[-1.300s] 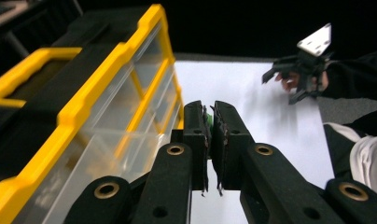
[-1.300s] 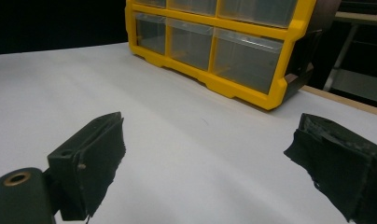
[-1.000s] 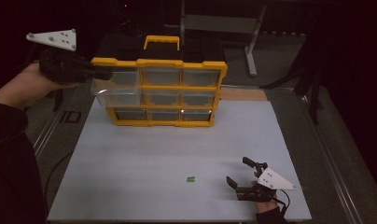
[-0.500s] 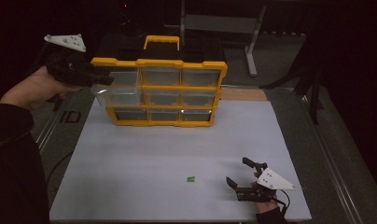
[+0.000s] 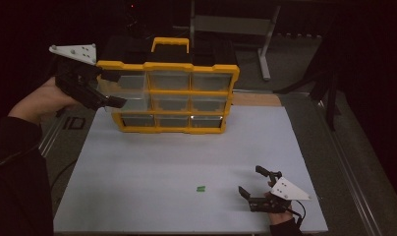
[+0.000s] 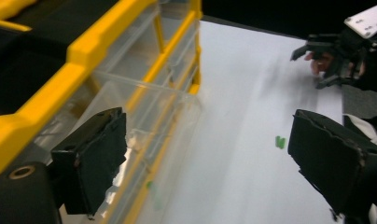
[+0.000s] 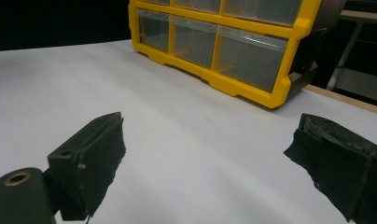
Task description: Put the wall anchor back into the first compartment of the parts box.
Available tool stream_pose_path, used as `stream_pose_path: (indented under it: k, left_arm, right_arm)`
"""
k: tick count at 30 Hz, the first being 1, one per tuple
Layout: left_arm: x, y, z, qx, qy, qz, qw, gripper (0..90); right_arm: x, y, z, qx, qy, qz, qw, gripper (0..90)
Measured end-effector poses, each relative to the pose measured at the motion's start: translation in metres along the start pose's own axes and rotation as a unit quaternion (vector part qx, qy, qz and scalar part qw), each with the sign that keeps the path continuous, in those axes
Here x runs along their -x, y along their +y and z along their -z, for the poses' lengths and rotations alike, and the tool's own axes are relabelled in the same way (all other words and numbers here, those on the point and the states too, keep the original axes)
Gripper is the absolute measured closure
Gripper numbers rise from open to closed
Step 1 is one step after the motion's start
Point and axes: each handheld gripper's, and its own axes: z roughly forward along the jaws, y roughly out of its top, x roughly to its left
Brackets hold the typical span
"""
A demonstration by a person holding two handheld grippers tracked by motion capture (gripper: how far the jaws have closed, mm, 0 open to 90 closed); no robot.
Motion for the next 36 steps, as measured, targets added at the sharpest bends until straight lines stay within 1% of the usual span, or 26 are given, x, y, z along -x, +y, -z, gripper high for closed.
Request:
stream_pose_path:
  k: [1, 2, 4, 5, 6, 7, 9, 10, 12, 14, 15, 18, 19, 21, 22, 24, 26, 28, 29, 30, 31, 32, 33, 35, 36]
  left_arm:
    - [0.003, 0.0, -0.002, -0.002, -0.01, 0.0, 1.0, 9.2]
    - [0.006, 0.001, -0.004, -0.001, -0.009, -0.001, 1.0, 8.3]
    - [0.01, 0.001, -0.008, 0.0, -0.02, -0.001, 0.9998, 7.9]
    - [0.014, 0.001, -0.01, 0.001, -0.02, -0.005, 0.9998, 7.9]
    - [0.016, 0.001, -0.013, 0.004, -0.028, -0.004, 0.9996, 7.9]
    - [0.019, 0.0, -0.015, 0.004, -0.031, -0.005, 0.9995, 7.9]
    - [0.026, -0.001, -0.021, 0.009, -0.045, -0.011, 0.9989, 7.9]
    - [0.029, -0.001, -0.024, 0.007, -0.043, -0.014, 0.999, 7.9]
    - [0.035, -0.002, -0.029, 0.013, -0.056, -0.02, 0.9981, 8.1]
    - [0.043, -0.002, -0.034, 0.019, -0.065, -0.03, 0.9973, 8.9]
    - [0.047, -0.002, -0.036, 0.025, -0.067, -0.033, 0.9968, 8.9]
    - [0.057, -0.003, -0.044, 0.031, -0.072, -0.045, 0.9959, 9.5]
    - [0.061, -0.004, -0.048, 0.03, -0.078, -0.047, 0.9954, 9.5]
    - [0.067, -0.005, -0.054, 0.028, -0.08, -0.05, 0.9952, 9.5]
    - [0.07, -0.007, -0.058, 0.027, -0.089, -0.053, 0.9943, 9.4]
    - [0.077, -0.009, -0.066, 0.029, -0.095, -0.053, 0.9936, 9.4]
    - [0.083, -0.011, -0.075, 0.024, -0.101, -0.057, 0.993, 9.5]
    - [0.088, -0.014, -0.083, 0.026, -0.116, -0.058, 0.9913, 9.5]
    - [0.09, -0.016, -0.088, 0.024, -0.114, -0.058, 0.9915, 9.4]
    - [0.093, -0.017, -0.093, 0.023, -0.12, -0.059, 0.9908, 9.4]
    - [0.095, -0.02, -0.097, 0.026, -0.128, -0.058, 0.9898, 9.4]
    - [0.098, -0.022, -0.102, 0.027, -0.128, -0.056, 0.9897, 9.3]
    - [0.1, -0.024, -0.106, 0.028, -0.134, -0.057, 0.989, 9.3]
    - [0.106, -0.029, -0.116, 0.031, -0.137, -0.051, 0.9887, 9.3]
    - [0.108, -0.032, -0.121, 0.034, -0.141, -0.05, 0.9882, 9.2]
  right_arm:
    - [0.0, 0.0, 0.0, 0.0, 0.001, 0.0, 1.0, 8.5]
    - [0.0, 0.0, 0.0, 0.0, 0.0, 0.001, 1.0, 8.5]
    - [0.0, 0.0, 0.0, 0.0, 0.0, -0.001, 1.0, 8.5]
    - [0.0, 0.0, 0.0, 0.0, 0.0, -0.002, 1.0, 8.6]
    - [0.0, 0.0, 0.0, 0.0, 0.0, -0.001, 1.0, 8.5]
    - [-0.001, 0.0, 0.0, 0.0, 0.0, -0.001, 1.0, 8.5]
    - [0.0, 0.0, 0.0, 0.0, 0.0, 0.0, 1.0, 8.6]
    - [0.0, 0.0, 0.0, 0.0, -0.001, 0.0, 1.0, 8.6]
    - [0.0, 0.0, 0.0, 0.0, -0.001, 0.0, 1.0, 8.5]
    - [0.0, 0.001, 0.0, 0.001, 0.0, -0.001, 1.0, 8.5]
    - [0.0, 0.001, 0.0, 0.001, 0.0, 0.001, 1.0, 8.5]
    - [0.0, 0.001, 0.001, 0.001, -0.001, 0.001, 1.0, 8.6]
    - [0.0, 0.001, 0.001, 0.001, -0.001, 0.0, 1.0, 8.5]
    - [0.0, 0.001, 0.0, 0.001, 0.0, 0.0, 1.0, 8.5]
    - [-0.001, 0.001, 0.0, 0.002, 0.001, -0.001, 1.0, 8.5]
    - [-0.001, 0.001, 0.0, 0.001, 0.0, 0.001, 1.0, 8.5]
    - [0.0, 0.001, 0.001, 0.001, 0.001, 0.0, 1.0, 8.5]
    - [0.0, 0.001, 0.001, 0.002, 0.0, 0.001, 1.0, 8.6]
    - [0.0, 0.001, 0.001, 0.002, 0.001, 0.0, 1.0, 8.5]
    - [0.0, 0.001, 0.001, 0.002, 0.001, 0.0, 1.0, 8.5]
    - [0.0, 0.001, 0.001, 0.002, 0.0, 0.0, 1.0, 8.5]
    - [0.0, 0.001, 0.001, 0.002, 0.001, 0.0, 1.0, 8.5]
    - [0.0, 0.001, 0.001, 0.002, 0.001, 0.0, 1.0, 8.5]
    - [0.0, 0.001, 0.001, 0.002, 0.001, 0.0, 1.0, 8.5]
    - [0.0, 0.001, 0.001, 0.002, 0.001, -0.001, 1.0, 8.5]
